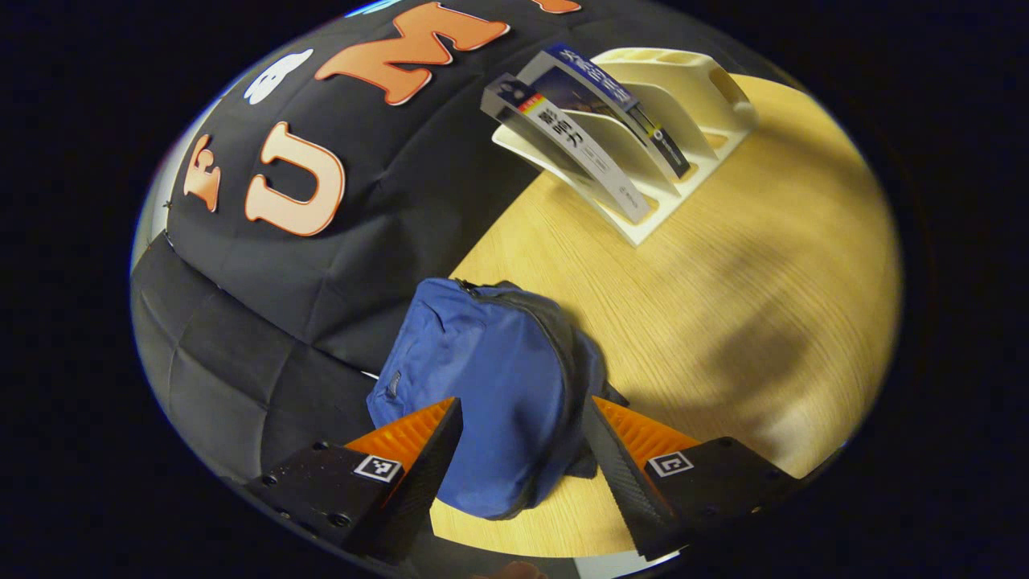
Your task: Open the schoolbag, grab two books from the bookshelf and put them into the schoolbag.
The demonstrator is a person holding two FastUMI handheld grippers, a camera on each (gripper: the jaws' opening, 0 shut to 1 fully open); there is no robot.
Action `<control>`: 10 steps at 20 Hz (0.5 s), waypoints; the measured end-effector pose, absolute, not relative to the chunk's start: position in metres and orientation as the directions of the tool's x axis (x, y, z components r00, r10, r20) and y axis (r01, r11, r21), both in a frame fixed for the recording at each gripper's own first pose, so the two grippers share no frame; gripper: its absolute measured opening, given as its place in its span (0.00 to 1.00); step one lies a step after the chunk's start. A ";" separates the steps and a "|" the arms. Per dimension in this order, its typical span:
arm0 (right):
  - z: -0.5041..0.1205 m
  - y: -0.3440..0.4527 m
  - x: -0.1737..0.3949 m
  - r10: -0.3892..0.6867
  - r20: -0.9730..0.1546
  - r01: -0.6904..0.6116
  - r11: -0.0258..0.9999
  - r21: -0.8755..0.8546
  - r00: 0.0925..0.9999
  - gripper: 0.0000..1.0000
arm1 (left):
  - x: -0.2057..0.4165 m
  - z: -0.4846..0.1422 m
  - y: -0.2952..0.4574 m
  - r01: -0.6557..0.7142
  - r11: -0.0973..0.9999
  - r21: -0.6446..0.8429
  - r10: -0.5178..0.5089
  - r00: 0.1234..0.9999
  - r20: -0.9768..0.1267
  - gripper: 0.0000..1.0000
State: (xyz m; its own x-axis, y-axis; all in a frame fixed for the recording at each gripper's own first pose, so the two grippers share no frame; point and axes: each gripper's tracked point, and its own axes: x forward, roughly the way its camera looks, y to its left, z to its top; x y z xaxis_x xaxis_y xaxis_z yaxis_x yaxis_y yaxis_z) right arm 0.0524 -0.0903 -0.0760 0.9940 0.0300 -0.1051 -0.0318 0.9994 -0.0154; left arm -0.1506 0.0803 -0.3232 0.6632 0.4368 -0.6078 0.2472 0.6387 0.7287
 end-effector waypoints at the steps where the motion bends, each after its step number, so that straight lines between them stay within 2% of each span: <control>1: -0.075 -0.091 0.053 0.031 -0.100 -0.033 0.999 -0.013 0.994 0.94 | -0.151 -0.327 0.086 0.248 0.626 0.740 0.459 0.650 -0.606 0.95; 4: -0.074 -0.099 0.053 0.019 -0.092 -0.020 1.000 -0.005 0.996 0.94 | -0.154 -0.334 0.105 0.254 0.582 0.772 0.518 0.616 -0.593 0.95; 7: -0.074 -0.107 0.053 -0.004 -0.096 0.004 1.000 0.005 0.995 0.94 | -0.151 -0.334 0.109 0.259 0.587 0.767 0.521 0.605 -0.602 0.78; 9: -0.074 -0.112 0.052 -0.018 -0.095 0.019 1.000 0.011 0.995 0.93 | -0.149 -0.333 0.104 0.264 0.601 0.754 0.506 0.605 -0.615 0.49; 10: -0.074 -0.113 0.053 -0.023 -0.094 0.024 1.000 0.012 0.995 0.93 | -0.151 -0.336 0.103 0.271 0.611 0.744 0.502 0.594 -0.629 0.44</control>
State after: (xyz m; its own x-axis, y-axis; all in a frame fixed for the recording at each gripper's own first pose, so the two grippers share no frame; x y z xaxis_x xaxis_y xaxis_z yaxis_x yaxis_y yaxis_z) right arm 0.0525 -0.1130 -0.0738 0.9953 -0.0231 -0.0937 0.0243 0.9996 0.0117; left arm -0.1514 0.1029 -0.3359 0.5936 0.5024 -0.6286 0.2706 0.6111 0.7439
